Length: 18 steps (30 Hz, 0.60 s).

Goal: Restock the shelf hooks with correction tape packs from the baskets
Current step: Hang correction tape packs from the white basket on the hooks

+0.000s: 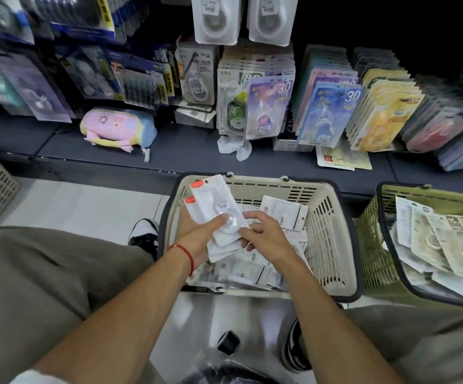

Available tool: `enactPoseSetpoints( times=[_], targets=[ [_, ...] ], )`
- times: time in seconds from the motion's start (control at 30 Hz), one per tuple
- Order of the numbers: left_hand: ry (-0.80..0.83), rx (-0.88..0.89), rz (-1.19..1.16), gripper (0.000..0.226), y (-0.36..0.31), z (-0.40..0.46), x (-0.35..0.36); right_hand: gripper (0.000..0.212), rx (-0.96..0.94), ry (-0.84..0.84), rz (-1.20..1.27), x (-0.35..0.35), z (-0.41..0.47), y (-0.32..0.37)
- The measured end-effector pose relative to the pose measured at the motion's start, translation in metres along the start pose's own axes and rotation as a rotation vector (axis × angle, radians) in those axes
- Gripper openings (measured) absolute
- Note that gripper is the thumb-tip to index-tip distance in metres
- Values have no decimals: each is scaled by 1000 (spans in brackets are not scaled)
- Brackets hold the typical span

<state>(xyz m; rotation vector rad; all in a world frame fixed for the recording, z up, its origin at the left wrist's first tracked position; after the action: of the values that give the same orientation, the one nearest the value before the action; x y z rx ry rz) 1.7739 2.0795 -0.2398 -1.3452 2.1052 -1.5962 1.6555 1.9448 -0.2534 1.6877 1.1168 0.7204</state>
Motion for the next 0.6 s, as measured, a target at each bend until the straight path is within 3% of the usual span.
enactPoseSetpoints(
  times=[0.13,0.27,0.37,0.43,0.53,0.6],
  targets=[
    [-132,-2,107,67,1,-1,-24,24,123,-80,-290,-12,7,-22],
    [-189,-7,175,62,-2,-1,-39,43,491,168,-749,-14,-1,-90],
    [-175,-9,204,65,-1,-1,-39,44,570,274,-875,-9,0,-107],
    [-179,-7,221,67,-2,0,-40,35,538,271,-815,-11,4,-98],
    [-180,-10,223,74,-4,4,-42,8,534,129,-436,-36,-3,-79],
    [-171,-4,224,75,-6,7,-41,14,492,45,-242,-58,-11,-63]
  ],
)
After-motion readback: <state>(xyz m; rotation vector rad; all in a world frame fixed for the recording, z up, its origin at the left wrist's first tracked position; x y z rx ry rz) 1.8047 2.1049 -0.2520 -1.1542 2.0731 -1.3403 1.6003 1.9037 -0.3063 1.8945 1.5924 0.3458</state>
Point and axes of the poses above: each hand's wrist, its own z-axis towards the middle knuckle, its own x-axis out of the palm, y = z × x, the point moved 7 cm from there along z, towards the middle knuckle, and after that the axes turned 11 degrees about y, right-handed, at the moved point
